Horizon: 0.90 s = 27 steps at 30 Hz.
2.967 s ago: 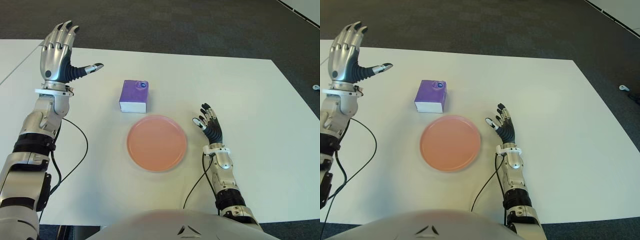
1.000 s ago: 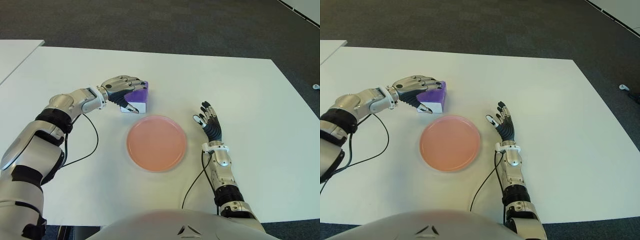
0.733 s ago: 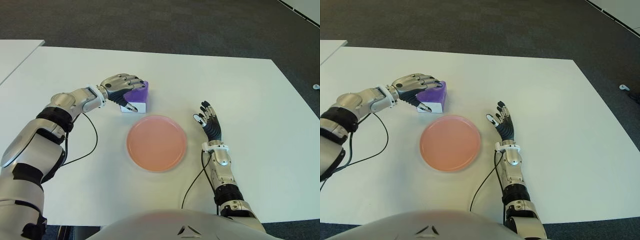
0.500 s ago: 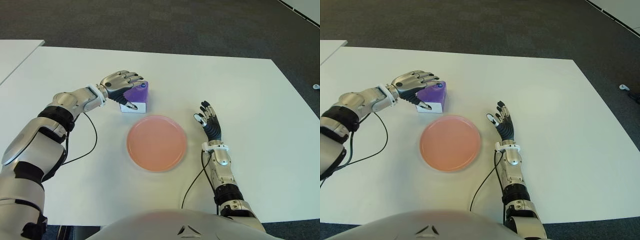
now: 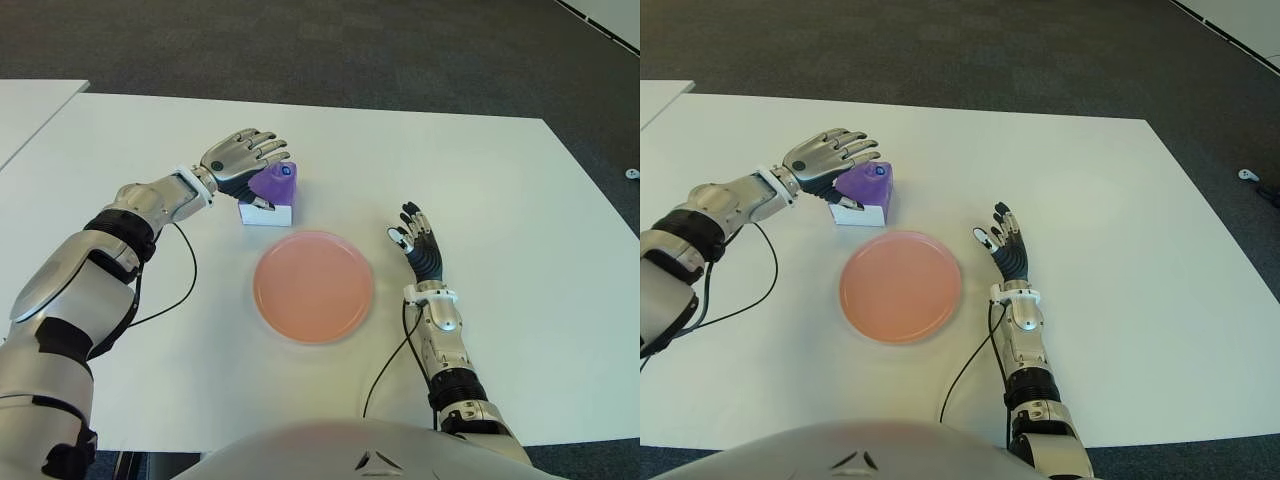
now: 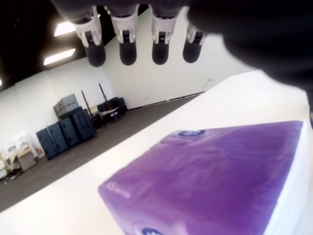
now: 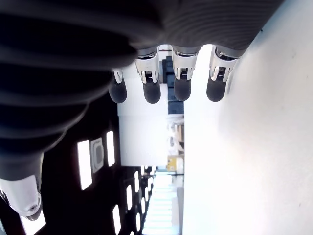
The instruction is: Put the tissue paper into the plate.
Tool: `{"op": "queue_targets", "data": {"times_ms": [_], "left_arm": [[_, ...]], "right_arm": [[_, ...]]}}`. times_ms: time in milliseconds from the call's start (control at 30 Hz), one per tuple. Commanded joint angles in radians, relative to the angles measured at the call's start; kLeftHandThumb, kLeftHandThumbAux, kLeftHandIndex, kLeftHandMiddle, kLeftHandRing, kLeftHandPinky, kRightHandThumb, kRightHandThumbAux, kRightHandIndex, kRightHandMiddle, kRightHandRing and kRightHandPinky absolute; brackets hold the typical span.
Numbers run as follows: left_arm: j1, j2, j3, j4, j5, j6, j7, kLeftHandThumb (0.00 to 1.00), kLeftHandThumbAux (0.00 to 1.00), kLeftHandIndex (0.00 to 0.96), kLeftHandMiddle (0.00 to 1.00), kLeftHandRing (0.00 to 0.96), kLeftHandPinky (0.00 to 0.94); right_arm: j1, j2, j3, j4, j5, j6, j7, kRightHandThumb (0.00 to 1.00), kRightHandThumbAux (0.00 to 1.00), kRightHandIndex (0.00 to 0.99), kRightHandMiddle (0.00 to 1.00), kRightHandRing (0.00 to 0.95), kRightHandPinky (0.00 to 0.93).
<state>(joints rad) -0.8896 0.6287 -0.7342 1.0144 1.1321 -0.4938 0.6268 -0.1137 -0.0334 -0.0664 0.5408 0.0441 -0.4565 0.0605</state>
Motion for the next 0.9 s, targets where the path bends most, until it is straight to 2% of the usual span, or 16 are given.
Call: {"op": "queue_targets", "data": {"times_ms": [33,233,433,733,900], "left_arm": [[-0.005,-0.025,-0.043,0.036,0.045,0.043,0.066,0.019,0.280,0.000,0.000,0.000,0.000],[-0.011,-0.052,-0.080,0.083,0.065,0.088,0.104,0.011,0.279,0.000,0.000,0.000,0.000],[-0.004,-0.083,-0.103,0.132,0.059,0.099,0.132,0.003,0.273,0.000,0.000,0.000,0.000],[-0.006,-0.096,-0.105,0.162,0.030,0.053,0.099,0.000,0.264,0.000,0.000,0.000,0.000],[-0.006,-0.094,-0.098,0.162,0.006,0.017,0.037,0.000,0.260,0.000,0.000,0.000,0.000]], "right_arm": [[0.137,0.031,0.016,0.072,-0.001,0.118,0.001,0.003,0.572,0.000,0.000,0.000,0.000],[0.145,0.029,0.023,0.055,-0.008,0.121,-0.003,0.000,0.571,0.000,0.000,0.000,0.000],[0.156,0.027,0.026,0.037,-0.008,0.126,0.000,0.000,0.570,0.000,0.000,0.000,0.000],[0.162,0.024,0.028,0.024,-0.007,0.135,0.000,0.001,0.570,0.000,0.000,0.000,0.000],[0.165,0.022,0.028,0.021,-0.007,0.136,0.000,0.001,0.576,0.000,0.000,0.000,0.000]]}}
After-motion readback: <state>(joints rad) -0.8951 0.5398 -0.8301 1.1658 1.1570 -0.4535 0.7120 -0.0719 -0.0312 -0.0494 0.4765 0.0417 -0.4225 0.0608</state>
